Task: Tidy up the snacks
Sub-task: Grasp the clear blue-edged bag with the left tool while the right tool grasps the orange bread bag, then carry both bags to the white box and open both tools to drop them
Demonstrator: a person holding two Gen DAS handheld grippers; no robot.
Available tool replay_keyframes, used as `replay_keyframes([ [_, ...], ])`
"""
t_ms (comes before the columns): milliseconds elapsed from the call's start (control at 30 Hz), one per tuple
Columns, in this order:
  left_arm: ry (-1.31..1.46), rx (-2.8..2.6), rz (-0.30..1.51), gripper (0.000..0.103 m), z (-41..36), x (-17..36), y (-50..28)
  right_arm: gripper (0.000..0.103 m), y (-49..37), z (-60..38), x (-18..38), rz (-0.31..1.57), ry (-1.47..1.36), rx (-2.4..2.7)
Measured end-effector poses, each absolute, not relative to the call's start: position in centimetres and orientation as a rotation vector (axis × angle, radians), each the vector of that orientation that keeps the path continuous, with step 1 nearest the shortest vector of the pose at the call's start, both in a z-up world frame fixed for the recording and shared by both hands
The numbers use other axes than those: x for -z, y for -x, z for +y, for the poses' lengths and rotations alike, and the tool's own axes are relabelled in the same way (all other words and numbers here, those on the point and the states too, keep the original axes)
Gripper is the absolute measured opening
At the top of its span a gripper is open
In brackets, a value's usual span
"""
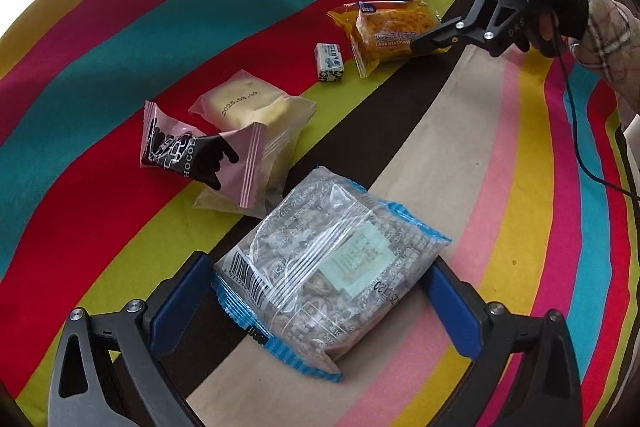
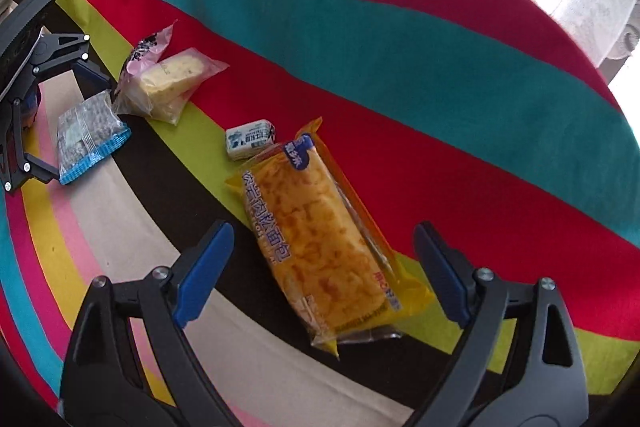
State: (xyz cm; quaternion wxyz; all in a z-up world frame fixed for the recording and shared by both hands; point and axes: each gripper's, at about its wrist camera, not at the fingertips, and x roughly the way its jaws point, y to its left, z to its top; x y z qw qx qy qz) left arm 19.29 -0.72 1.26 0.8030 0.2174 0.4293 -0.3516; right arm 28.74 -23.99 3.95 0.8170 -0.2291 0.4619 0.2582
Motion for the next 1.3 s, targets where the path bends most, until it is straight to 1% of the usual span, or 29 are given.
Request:
replay_keyframes([
  [100, -0.457, 0.781, 0.921, 0.103, -0.9, -1.2, -20.1, 0.092, -28.8, -24.3, -2.7, 0.968, 0.469, -0.520],
  [133, -0.440, 0.788, 0.922, 0.103, -0.9, -1.1, -20.3, 0.088, -28.4, -24.5, -2.7, 0.956, 0.445, -0.507],
  [167, -0.419, 0.788, 0.921, 0.103, -0.8, -1.0, -20.5, 0.067, -28.0, -24.7, -2.7, 0.960, 0.410, -0.508],
  [200, -0.413, 0.781, 0.907, 0.103, -0.8, -1.0, -20.4, 0.056, -27.4, -24.8, -2.9, 0.966, 0.385, -0.489],
  [233, -0.406, 0.774, 0.901, 0.103, -0.8, -1.0, -20.3, 0.054, -26.4, -24.7, -3.2, 0.955, 0.385, -0.457],
  [367, -0.399, 0.741, 0.912, 0.103, -0.6, -1.1, -19.7, 0.053, -20.8, -24.3, -4.8, 0.946, 0.307, -0.432],
  [533, -0.459, 0.739, 0.899, 0.103, -1.8, -1.5, -18.8, 0.053, -14.2, -24.5, -5.5, 0.945, 0.196, -0.356],
  [667, -0.413, 0.754, 0.953, 0.103, -2.9, -1.3, -19.3, 0.053, -10.5, -24.6, -5.4, 0.944, 0.085, -0.313],
  [700, -0.402, 0.741, 0.963, 0.101, -3.2, -1.4, -19.2, 0.053, -10.0, -24.8, -5.5, 0.948, 0.071, -0.310],
  [733, -0.393, 0.724, 0.962, 0.095, -3.5, -1.6, -18.7, 0.053, -9.4, -24.8, -5.5, 0.950, 0.059, -0.310],
  [767, -0.382, 0.715, 0.958, 0.075, -3.7, -2.0, -18.1, 0.053, -8.5, -24.6, -5.7, 0.954, 0.051, -0.310],
  [800, -0.358, 0.704, 0.964, 0.067, -3.7, -2.4, -17.3, 0.053, -8.0, -24.3, -5.8, 0.959, 0.048, -0.309],
  [900, -0.265, 0.653, 0.957, 0.067, -3.1, -2.7, -13.4, 0.053, -5.9, -24.1, -5.8, 0.970, 0.062, -0.282],
  [1133, -0.179, 0.455, 0.914, 0.066, -1.3, -2.9, -2.7, 0.053, -1.1, -23.6, -5.6, 1.005, 0.079, -0.267],
  [1300, -0.112, 0.370, 0.901, 0.066, 0.6, -3.3, 2.8, 0.053, 2.7, -22.8, -5.9, 1.010, 0.090, -0.269],
])
